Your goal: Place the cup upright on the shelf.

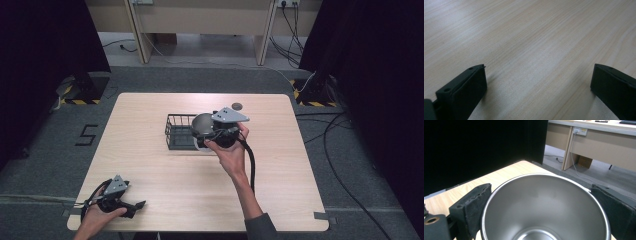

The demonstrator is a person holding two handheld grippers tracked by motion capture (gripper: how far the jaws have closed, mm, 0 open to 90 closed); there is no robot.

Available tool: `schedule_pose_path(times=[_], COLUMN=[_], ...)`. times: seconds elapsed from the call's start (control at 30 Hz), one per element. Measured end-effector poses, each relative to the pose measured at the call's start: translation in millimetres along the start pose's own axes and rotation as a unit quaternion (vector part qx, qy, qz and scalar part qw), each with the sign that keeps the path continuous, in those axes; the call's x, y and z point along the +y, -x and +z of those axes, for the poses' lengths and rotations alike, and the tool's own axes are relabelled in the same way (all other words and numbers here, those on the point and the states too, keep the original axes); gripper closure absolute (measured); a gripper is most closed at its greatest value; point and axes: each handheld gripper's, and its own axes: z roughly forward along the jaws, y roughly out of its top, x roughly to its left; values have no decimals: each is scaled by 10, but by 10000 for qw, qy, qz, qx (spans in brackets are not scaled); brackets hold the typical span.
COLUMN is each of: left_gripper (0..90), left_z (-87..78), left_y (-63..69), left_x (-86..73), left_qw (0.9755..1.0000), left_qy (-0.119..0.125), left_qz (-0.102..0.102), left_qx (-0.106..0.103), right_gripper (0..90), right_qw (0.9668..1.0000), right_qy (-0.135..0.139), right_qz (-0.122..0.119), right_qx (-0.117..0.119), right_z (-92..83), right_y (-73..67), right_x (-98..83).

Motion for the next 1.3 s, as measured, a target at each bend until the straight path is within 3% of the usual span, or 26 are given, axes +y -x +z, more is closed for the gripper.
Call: schedule_pose_path(times=[0.87, 1.3], left_gripper=[0, 0], left_z=[-6, -7], left_y=[-1, 0], left_x=[0, -1], left_qw=[10000, 10000], left_qy=[-23, -24], left_qz=[17, 18], left_qx=[-19, -22], right_gripper=[65, 64], right_qw=[9996, 9987], right_qy=[10, -68], right_qz=[189, 358], right_qx=[-213, -363], right_z=[467, 697], right_y=[107, 198], right_x=[287, 243])
